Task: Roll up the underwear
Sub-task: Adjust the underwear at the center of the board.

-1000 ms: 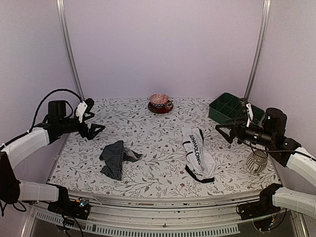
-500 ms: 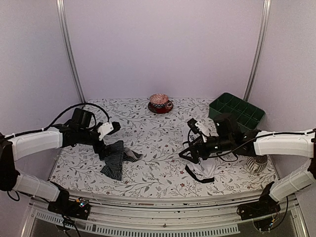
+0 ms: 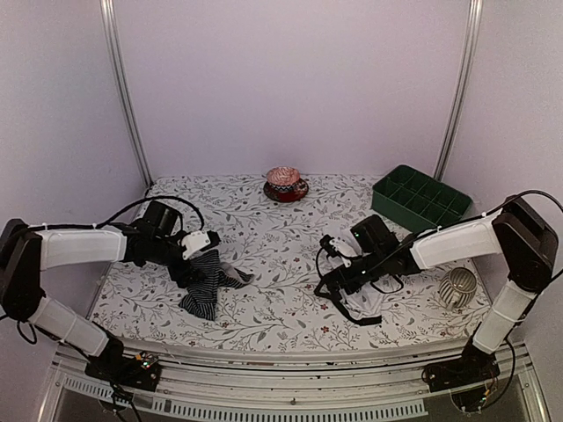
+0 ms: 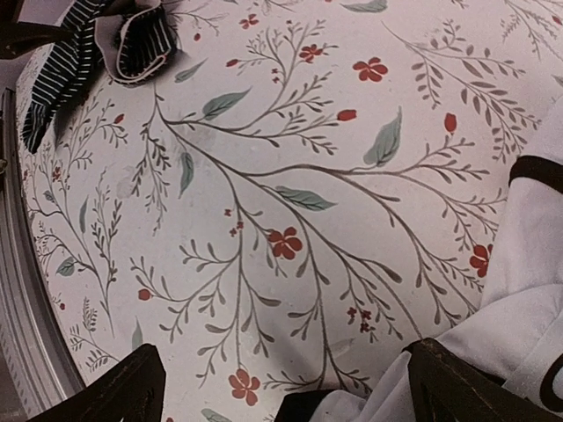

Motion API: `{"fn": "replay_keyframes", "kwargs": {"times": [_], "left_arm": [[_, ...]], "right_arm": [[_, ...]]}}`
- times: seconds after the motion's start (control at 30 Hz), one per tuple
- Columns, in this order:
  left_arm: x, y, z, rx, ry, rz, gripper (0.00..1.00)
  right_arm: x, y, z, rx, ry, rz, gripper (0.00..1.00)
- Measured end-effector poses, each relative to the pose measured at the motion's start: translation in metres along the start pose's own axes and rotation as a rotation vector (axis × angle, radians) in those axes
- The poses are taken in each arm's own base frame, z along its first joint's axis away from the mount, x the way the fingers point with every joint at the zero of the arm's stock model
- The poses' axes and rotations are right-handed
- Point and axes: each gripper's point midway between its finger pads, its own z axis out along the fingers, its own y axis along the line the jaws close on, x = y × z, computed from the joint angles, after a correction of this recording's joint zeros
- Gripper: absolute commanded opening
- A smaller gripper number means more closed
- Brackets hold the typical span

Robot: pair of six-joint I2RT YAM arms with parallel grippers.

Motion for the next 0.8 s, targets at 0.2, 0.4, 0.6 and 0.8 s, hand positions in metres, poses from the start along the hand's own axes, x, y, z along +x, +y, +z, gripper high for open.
{"fn": "replay_keyframes", "kwargs": {"times": [0.2, 0.4, 0.6, 0.8], "left_arm": [[0.011, -0.010, 0.018, 0.047, 0.063, -0.002, 0.57], [-0.005, -0.018, 0.028, 0.112, 0.050, 0.008, 0.26], [-0.060, -0.028, 0.015, 0.211, -0.102, 0.054, 0.00], [-0.100, -0.044, 0.002, 0.349, -0.206, 0.094, 0.01]], "right_arm": [[-0.002, -0.037, -0.006, 0.084, -0.011, 0.082, 0.99], [-0.005, -0.058, -0.023, 0.172, -0.053, 0.117, 0.99], [-0.021, -0.052, -0.047, 0.174, -0.150, 0.094, 0.99], [-0.034, -0.024, -0.052, 0.071, -0.211, 0.023, 1.00]]}}
